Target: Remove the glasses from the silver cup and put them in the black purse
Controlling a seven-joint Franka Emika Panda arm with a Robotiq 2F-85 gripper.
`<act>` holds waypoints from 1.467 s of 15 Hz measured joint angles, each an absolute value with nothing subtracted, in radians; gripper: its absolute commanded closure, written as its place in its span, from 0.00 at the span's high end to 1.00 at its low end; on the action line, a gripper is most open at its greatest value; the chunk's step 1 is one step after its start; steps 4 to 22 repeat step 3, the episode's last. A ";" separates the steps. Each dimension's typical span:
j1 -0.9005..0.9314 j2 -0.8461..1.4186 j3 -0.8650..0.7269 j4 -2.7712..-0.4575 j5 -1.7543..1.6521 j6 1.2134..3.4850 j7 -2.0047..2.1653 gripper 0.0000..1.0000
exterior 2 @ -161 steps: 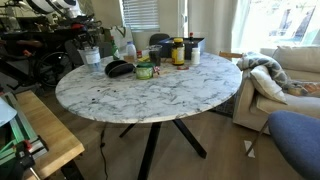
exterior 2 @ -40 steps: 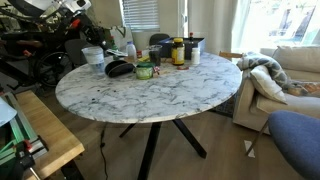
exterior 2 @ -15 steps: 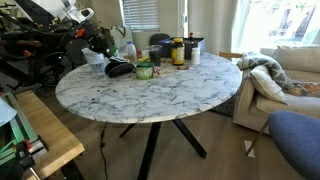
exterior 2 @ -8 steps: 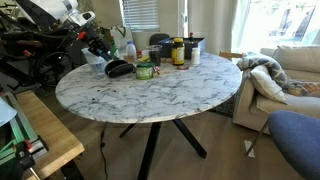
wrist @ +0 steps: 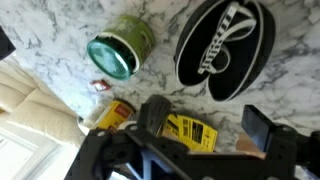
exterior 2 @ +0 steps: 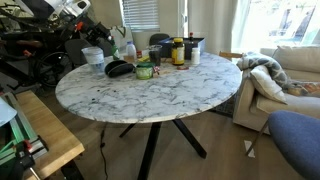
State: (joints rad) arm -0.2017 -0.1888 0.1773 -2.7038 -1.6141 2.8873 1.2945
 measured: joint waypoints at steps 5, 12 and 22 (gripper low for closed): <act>-0.193 -0.345 0.179 -2.726 -1.745 2.911 1.418 1.00; -0.193 -0.345 0.179 -2.726 -1.745 2.911 1.418 1.00; -0.193 -0.345 0.179 -2.726 -1.745 2.911 1.418 1.00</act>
